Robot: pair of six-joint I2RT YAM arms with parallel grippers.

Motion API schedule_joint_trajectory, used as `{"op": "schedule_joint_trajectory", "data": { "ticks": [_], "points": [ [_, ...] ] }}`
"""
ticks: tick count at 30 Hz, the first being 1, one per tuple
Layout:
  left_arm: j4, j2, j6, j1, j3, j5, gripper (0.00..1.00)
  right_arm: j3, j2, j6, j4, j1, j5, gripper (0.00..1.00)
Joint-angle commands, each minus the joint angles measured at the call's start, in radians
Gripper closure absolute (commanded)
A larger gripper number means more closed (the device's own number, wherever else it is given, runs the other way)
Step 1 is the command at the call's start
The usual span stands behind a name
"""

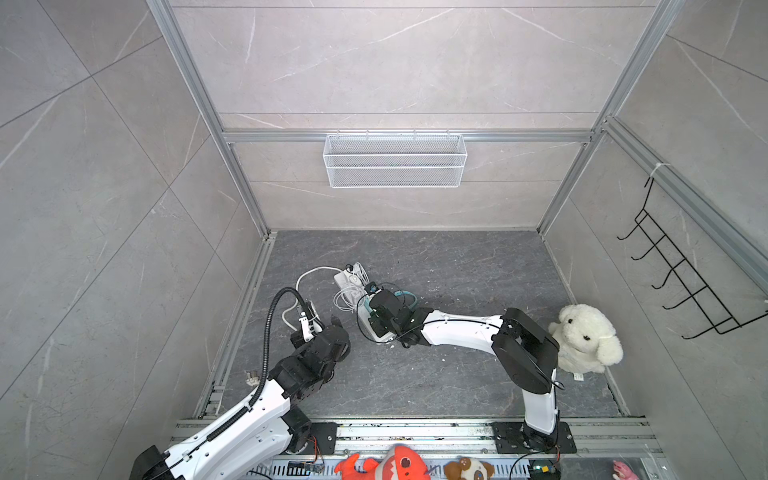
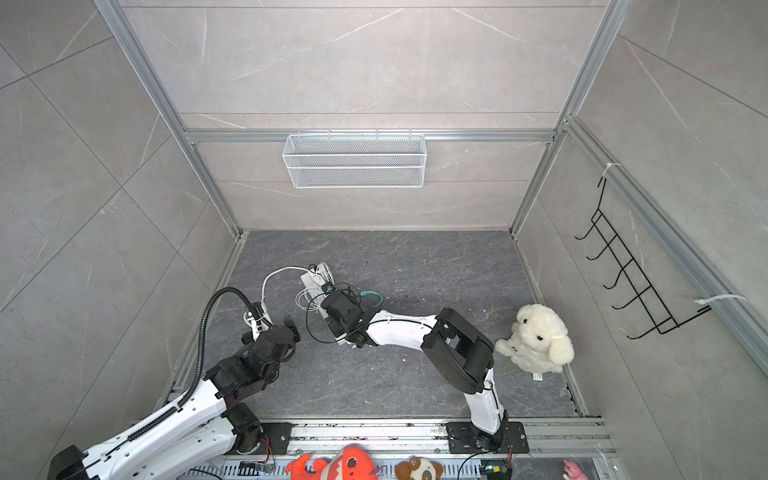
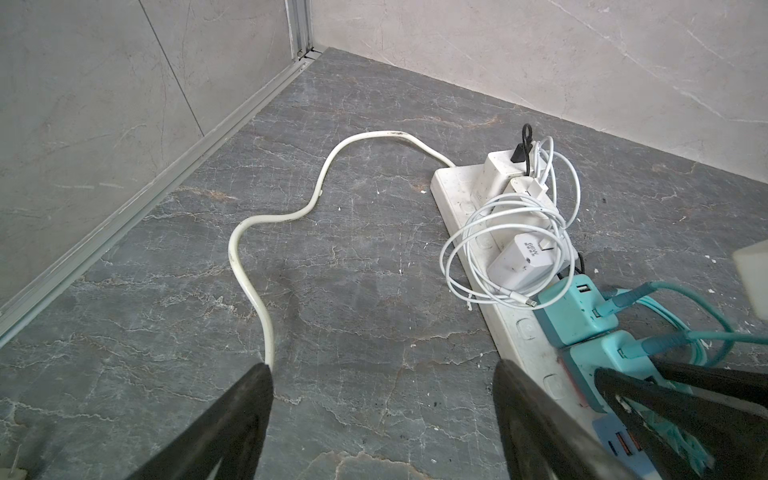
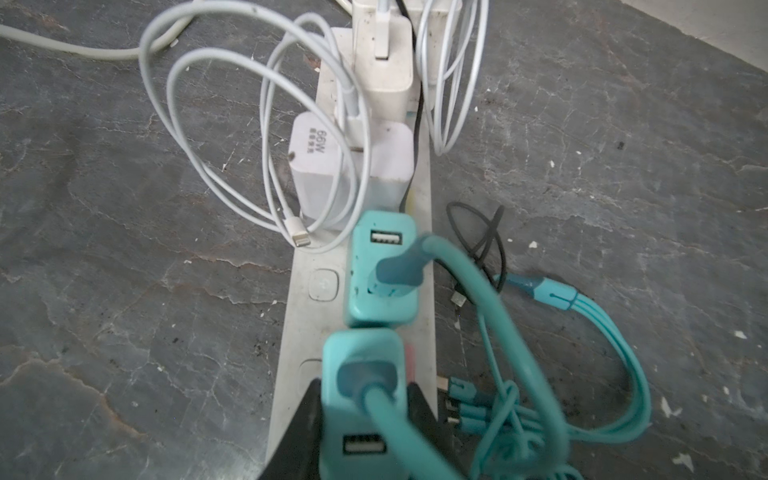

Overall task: Insert the plug
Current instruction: 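Push the teal charger down into the socket with the right gripper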

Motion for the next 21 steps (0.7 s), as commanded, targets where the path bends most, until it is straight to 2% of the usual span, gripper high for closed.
{"op": "schedule_joint_trajectory", "data": {
  "ticks": [1,13,21],
  "points": [
    [0.023,-0.011,0.015,0.005,0.002,-0.018,0.15,-0.033,0.045,0.026,-0.069,0.007,0.006,1.00],
    [0.000,-0.081,0.035,0.007,0.000,-0.031,0.15,0.020,0.127,0.058,-0.190,0.007,-0.005,1.00],
    [-0.022,-0.136,0.046,0.007,-0.002,-0.051,0.15,-0.023,0.156,0.098,-0.166,0.008,-0.025,1.00]
  ]
}}
